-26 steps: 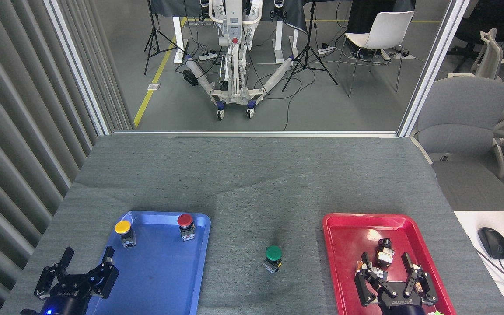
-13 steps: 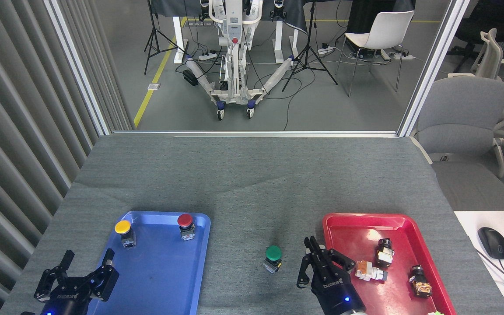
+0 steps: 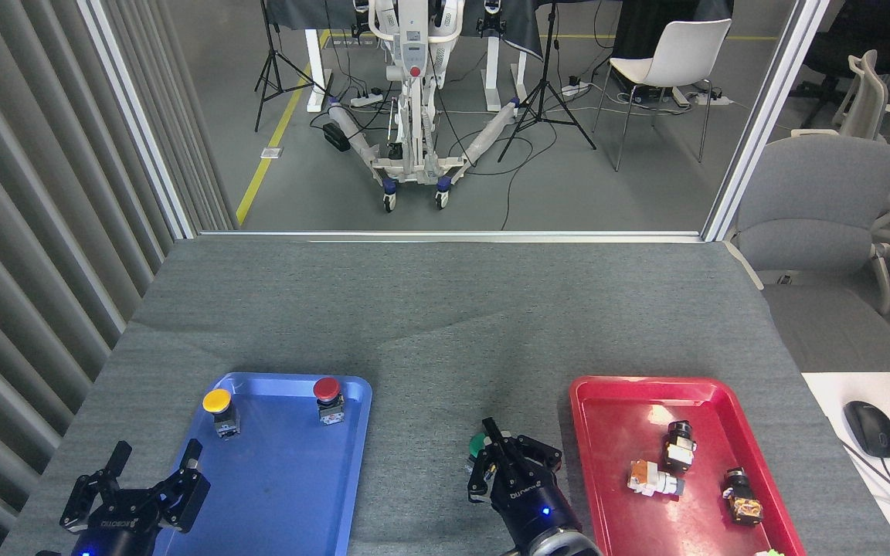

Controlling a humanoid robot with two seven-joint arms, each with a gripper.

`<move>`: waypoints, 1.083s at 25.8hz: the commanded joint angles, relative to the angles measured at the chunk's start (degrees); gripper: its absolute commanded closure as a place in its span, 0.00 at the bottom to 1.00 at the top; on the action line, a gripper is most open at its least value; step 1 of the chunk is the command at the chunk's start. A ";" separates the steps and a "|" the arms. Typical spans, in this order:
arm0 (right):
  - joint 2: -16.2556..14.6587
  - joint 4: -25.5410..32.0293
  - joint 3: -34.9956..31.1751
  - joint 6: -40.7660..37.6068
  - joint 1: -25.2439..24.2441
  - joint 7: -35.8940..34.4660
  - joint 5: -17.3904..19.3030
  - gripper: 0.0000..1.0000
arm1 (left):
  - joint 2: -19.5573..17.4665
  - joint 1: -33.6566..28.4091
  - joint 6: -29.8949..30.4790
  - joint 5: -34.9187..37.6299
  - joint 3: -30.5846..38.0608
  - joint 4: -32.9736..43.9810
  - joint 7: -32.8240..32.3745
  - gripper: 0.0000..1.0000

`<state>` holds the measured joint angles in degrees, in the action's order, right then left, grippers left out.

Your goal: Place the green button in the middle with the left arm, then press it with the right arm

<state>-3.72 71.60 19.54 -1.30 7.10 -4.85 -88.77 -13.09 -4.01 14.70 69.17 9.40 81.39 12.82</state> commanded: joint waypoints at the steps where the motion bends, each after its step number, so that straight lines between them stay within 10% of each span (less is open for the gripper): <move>1: 0.12 -1.99 0.41 1.21 0.11 0.10 -0.17 1.00 | -0.10 0.41 -0.02 -0.61 0.00 -0.70 0.02 0.00; 17: -0.14 -2.95 1.99 3.49 0.11 -0.60 0.53 1.00 | -0.36 0.94 0.68 -0.61 0.00 -1.05 0.02 0.00; 21: 0.56 0.39 1.55 7.71 0.02 -2.44 0.79 0.66 | -0.36 1.11 0.59 -0.70 0.00 -1.23 0.02 0.00; 25: 1.53 1.27 0.85 10.70 -0.07 -5.87 0.79 0.04 | -0.36 1.11 0.50 -0.70 0.00 -1.23 0.02 0.00; 28: 1.00 2.85 -2.58 10.09 -1.74 -9.30 0.79 0.01 | -0.36 0.94 0.59 -0.61 0.00 -1.14 0.02 0.00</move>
<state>-2.50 73.15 19.73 8.64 6.64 -11.32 -87.98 -13.45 -2.95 15.24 68.49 9.40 80.19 12.82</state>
